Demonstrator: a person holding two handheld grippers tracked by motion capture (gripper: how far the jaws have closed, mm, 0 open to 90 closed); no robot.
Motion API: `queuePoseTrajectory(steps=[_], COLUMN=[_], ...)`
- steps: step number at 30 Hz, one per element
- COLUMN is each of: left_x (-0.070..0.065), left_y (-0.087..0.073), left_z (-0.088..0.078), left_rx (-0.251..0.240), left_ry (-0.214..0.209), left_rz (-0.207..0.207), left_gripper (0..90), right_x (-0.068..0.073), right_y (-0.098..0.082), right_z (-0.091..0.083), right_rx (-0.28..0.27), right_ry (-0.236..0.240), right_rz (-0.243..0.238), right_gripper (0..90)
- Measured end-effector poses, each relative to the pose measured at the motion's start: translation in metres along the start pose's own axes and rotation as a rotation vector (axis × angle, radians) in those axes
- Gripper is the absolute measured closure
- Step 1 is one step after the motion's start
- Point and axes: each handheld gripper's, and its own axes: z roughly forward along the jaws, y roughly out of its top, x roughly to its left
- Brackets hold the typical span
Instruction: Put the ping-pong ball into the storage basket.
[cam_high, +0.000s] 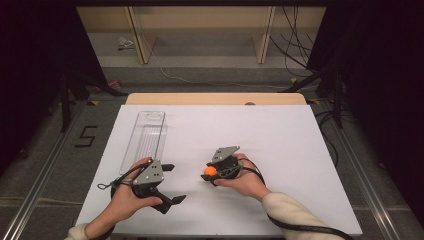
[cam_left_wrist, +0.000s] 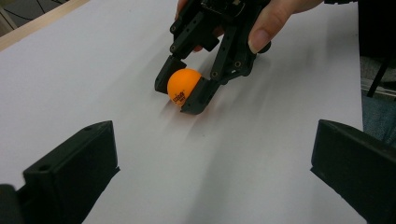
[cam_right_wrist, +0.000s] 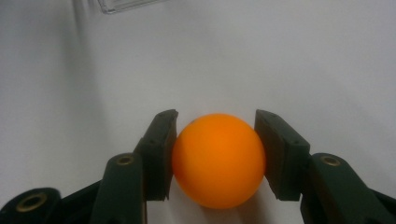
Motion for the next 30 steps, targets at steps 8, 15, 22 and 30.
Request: queuePoseTrajectory(steps=[8,15,22,30], left_x=[0.000,0.000,0.000,0.000], left_y=[0.000,0.000,0.000,0.000], left_z=[0.000,0.000,0.000,0.000], left_rx=[0.000,0.001,0.002,0.003], left_ry=[0.000,-0.001,-0.001,-0.002], left_rz=[0.000,0.001,0.002,0.001], left_gripper=[0.0,0.0,0.0,0.0], right_x=[0.000,0.000,-0.001,-0.003], right_y=[0.002,0.005,0.009,0.011], right_z=[-0.002,-0.006,-0.009,-0.013], right_rx=[-0.012,-0.026,-0.041,-0.056], right_ry=[-0.001,-0.004,-0.007,-0.012], right_rz=[-0.004,-0.006,-0.008,-0.004], right_gripper=[51.2,51.3,51.3,51.3])
